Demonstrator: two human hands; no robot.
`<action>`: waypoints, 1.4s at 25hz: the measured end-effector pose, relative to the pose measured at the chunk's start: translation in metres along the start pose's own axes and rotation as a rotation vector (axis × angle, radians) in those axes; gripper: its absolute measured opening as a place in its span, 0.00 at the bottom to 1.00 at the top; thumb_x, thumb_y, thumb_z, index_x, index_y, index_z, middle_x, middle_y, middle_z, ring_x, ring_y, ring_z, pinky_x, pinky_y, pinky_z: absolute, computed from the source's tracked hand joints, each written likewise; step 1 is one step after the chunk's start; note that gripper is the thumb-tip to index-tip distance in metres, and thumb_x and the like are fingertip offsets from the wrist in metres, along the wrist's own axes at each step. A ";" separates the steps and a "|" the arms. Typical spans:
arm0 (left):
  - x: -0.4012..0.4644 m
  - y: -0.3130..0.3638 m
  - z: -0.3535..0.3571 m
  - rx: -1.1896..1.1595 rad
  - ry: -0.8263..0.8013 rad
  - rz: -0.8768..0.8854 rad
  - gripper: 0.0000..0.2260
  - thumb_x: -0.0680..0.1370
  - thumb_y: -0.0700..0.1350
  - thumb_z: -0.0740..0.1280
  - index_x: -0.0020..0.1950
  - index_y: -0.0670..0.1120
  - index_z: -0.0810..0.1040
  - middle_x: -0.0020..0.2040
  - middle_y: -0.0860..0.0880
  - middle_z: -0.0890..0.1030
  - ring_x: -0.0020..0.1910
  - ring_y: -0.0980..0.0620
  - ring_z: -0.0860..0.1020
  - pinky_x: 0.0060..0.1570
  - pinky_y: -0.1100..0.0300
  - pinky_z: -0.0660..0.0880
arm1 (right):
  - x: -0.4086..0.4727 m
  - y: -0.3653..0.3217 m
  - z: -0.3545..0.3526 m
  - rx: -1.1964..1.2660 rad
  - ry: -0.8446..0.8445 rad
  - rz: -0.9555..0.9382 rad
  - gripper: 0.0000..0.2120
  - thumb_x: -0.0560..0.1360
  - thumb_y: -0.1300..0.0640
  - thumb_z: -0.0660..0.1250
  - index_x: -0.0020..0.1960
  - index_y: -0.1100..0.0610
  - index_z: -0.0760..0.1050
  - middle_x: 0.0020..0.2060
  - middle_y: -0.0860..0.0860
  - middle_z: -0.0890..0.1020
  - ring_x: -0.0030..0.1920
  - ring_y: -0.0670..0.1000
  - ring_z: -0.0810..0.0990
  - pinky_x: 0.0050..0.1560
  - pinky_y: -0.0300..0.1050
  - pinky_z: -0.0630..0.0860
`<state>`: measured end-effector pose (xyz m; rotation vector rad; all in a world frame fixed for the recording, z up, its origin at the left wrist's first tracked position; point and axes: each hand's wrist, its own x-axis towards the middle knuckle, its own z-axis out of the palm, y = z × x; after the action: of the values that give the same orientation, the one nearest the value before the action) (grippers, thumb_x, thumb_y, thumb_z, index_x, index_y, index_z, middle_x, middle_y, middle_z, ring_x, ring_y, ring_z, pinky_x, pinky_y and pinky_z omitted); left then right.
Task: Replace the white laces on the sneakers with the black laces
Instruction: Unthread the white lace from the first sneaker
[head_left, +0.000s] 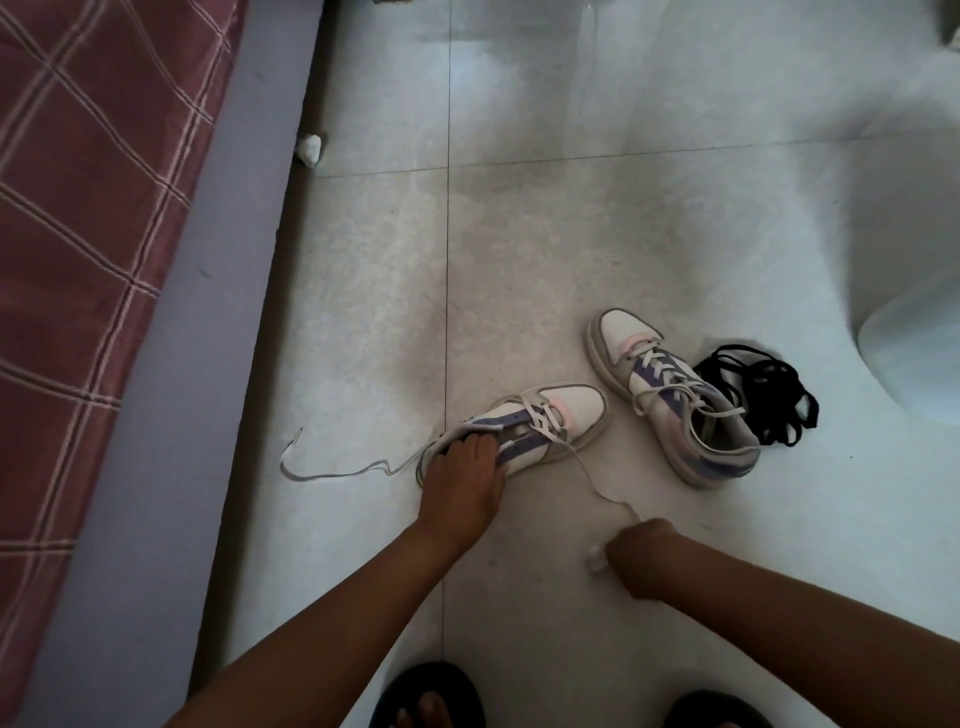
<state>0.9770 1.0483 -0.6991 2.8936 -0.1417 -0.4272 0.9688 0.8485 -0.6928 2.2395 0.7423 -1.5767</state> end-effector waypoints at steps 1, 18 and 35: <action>0.000 0.002 -0.003 -0.004 -0.007 -0.024 0.16 0.82 0.51 0.54 0.68 0.47 0.67 0.65 0.49 0.74 0.61 0.51 0.72 0.57 0.60 0.68 | -0.001 0.004 -0.010 0.106 0.170 0.010 0.17 0.79 0.55 0.57 0.68 0.54 0.67 0.65 0.55 0.73 0.64 0.55 0.73 0.59 0.46 0.71; 0.016 0.057 -0.009 -0.530 -0.163 -0.163 0.19 0.74 0.45 0.67 0.61 0.43 0.65 0.56 0.42 0.72 0.51 0.41 0.76 0.44 0.53 0.72 | 0.018 0.001 -0.063 0.599 0.661 0.217 0.16 0.78 0.57 0.57 0.63 0.61 0.63 0.55 0.59 0.79 0.54 0.60 0.78 0.43 0.46 0.66; 0.017 0.035 -0.011 -0.531 -0.194 -0.007 0.07 0.76 0.37 0.62 0.51 0.42 0.77 0.50 0.47 0.63 0.50 0.47 0.70 0.55 0.54 0.71 | 0.009 0.026 -0.040 0.514 0.779 -0.017 0.09 0.76 0.57 0.61 0.52 0.53 0.78 0.56 0.53 0.70 0.59 0.55 0.68 0.56 0.49 0.69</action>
<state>0.9939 1.0145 -0.6861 2.3315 -0.0382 -0.6362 1.0168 0.8497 -0.6883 3.2912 0.5549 -0.9215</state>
